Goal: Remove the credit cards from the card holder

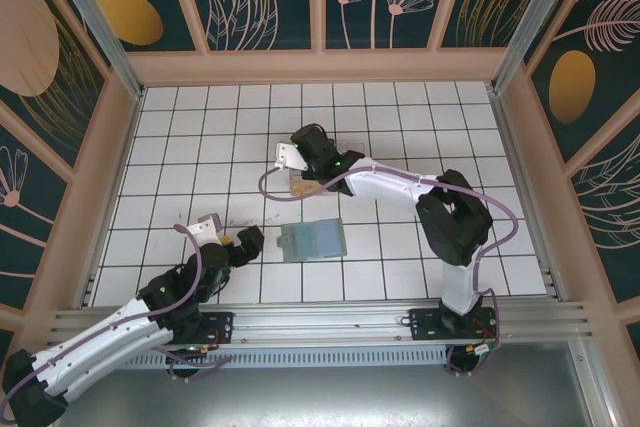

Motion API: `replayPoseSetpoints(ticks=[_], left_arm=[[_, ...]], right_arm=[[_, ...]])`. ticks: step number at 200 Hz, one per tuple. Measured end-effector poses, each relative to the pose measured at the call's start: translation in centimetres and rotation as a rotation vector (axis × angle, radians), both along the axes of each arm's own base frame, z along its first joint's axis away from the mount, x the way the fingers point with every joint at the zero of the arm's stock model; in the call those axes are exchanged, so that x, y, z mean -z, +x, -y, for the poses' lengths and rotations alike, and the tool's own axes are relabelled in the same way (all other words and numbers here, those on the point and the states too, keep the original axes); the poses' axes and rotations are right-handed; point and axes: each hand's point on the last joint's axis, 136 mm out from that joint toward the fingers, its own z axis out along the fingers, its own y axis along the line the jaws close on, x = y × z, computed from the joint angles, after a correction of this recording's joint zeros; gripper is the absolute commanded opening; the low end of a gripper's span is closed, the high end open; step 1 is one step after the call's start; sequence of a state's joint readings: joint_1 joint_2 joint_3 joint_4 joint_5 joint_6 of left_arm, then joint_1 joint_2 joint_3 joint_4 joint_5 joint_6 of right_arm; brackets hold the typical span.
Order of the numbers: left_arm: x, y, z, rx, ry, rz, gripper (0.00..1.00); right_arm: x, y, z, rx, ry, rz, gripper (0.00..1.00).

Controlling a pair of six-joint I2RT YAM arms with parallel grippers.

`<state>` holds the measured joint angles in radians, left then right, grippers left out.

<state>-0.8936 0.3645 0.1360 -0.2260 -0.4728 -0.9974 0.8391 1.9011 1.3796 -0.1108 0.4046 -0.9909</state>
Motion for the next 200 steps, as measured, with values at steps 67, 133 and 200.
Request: replayPoseSetpoints(ticks=[67,133,200], left_arm=[[0.2,-0.1,0.4,0.017,-0.003,-0.01,0.98],[2.2,-0.5,2.7,0.112,0.01,-0.101,0.8],[3.7,-1.0,6.1,0.233,-0.003,-0.206,0.59]], right_arm=[[-1.4,0.5,-0.1,0.085,0.145,-0.016,0.29],[-5.3,-5.9,3.1,0.305,0.671,-0.255,0.21],[5.8,-15.4,7.6,0.672,0.842,-0.643,0.19]])
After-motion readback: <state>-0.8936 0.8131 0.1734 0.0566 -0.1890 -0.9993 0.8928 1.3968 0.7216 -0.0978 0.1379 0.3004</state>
